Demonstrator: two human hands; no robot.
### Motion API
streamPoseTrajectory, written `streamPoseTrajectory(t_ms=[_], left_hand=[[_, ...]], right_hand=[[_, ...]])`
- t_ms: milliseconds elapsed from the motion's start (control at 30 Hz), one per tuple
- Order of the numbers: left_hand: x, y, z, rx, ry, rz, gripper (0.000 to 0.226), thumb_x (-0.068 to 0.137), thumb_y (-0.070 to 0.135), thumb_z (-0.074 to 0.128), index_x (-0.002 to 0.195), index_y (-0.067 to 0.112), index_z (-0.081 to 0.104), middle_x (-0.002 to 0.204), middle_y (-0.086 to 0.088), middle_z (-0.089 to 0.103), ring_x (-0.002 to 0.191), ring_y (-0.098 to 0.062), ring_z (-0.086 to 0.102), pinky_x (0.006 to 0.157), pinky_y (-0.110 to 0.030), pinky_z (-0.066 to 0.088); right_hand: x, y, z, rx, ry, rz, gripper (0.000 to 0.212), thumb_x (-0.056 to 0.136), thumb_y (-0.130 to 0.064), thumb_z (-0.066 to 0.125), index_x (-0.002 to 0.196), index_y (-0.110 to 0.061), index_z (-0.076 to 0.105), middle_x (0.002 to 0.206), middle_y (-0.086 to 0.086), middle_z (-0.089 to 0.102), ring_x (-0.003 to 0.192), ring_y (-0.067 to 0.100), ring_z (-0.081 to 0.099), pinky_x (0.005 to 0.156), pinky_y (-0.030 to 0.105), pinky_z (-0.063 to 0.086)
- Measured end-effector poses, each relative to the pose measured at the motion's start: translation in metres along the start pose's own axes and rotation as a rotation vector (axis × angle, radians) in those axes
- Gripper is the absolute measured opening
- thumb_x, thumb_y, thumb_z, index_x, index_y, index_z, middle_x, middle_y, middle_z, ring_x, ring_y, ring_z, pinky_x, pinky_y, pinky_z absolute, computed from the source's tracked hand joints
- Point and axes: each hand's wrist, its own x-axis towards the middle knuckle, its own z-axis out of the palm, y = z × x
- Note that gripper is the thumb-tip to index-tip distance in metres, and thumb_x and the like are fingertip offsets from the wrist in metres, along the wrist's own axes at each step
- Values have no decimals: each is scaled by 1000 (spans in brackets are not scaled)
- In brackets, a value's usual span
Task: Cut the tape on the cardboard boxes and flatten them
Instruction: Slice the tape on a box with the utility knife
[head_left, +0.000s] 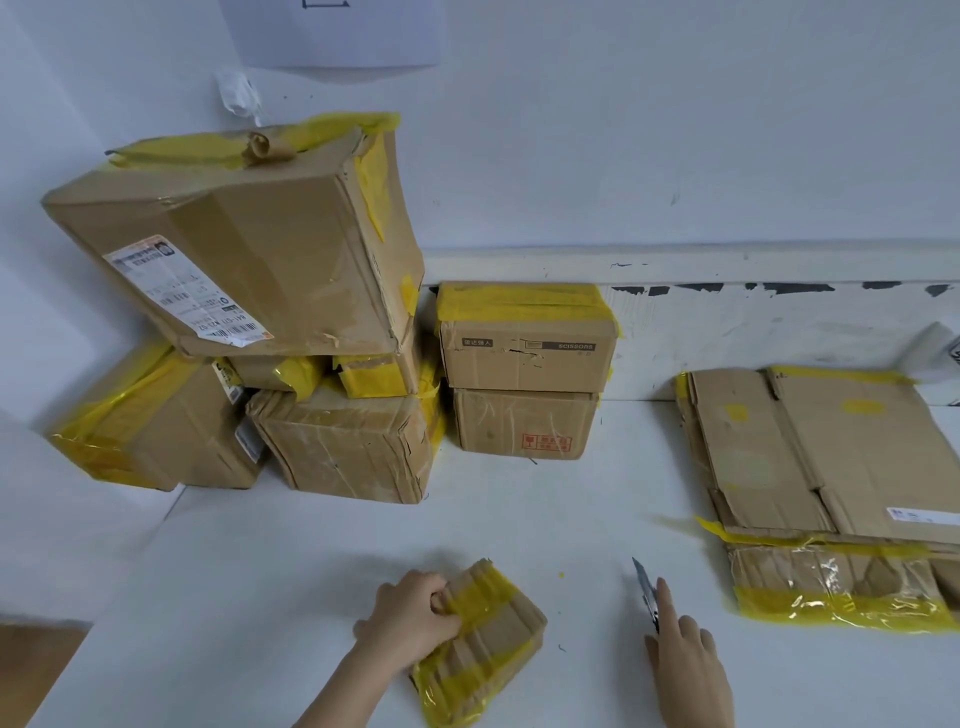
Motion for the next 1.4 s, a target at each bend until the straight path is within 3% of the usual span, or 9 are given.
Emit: streamPoseTrajectory(t_ms=[100,167,300,567,700,800,1000,1167,1400], left_hand=[[-2,-2,3,-114,-73,19,34,79,44,65,67,24,40,72,7,46,79,-15,50,77,-31,35],[-5,2,9,-167,-44,48,36,82,43,65,68,21,40,70,6,46,73,-13,49,69,-26,36],[-9,13,31,-310,203,74,35,84,42,64,70,20,41,71,8,47,68,-9,48,62,-22,37],[0,21,40,-354,180,73,32,83,44,65,88,22,43,91,6,54,85,-11,55,67,-20,39],[9,20,39,-379,125,59,65,82,44,66,132,15,34,128,-2,44,118,-15,47,85,-19,35],[12,23,37,-515,53,64,58,82,35,69,129,17,40,105,15,51,107,-8,47,82,-18,34],[15,24,38,-660,17,148,29,77,15,73,101,25,60,100,8,67,103,-13,60,85,-23,46],[10,27,41,-530,90,192,27,77,16,69,102,27,65,100,10,70,100,-9,62,91,-29,48],[12,22,41,-513,54,204,34,84,5,59,112,22,64,106,6,69,104,-12,61,94,-34,47]], right_hand=[[2,0,1,16,-46,52,57,98,-18,46,146,-20,17,121,13,50,109,29,51,93,33,40],[6,-1,-3,72,-25,46,61,69,11,75,126,0,54,88,31,56,74,47,58,61,52,50],[9,-2,3,65,167,-62,65,17,16,89,79,13,71,51,26,48,32,39,44,19,35,34],[12,-3,9,-50,215,60,41,39,16,83,78,7,73,56,24,51,41,37,51,32,32,40],[17,-23,-14,1,36,66,58,96,-41,46,146,-18,28,126,6,45,117,24,46,87,34,45],[16,-55,-23,288,-78,-121,67,96,-49,39,150,-25,8,141,2,30,130,21,30,101,28,33],[2,-105,-25,-31,-127,-224,77,90,-23,47,150,-10,0,143,7,26,124,25,38,94,29,43],[-10,-127,-25,-119,198,-242,79,20,-15,93,91,11,71,61,18,59,42,22,55,28,20,38],[-8,-126,-34,-139,-11,-131,77,58,-21,85,120,14,55,86,17,62,63,20,64,44,19,48]])
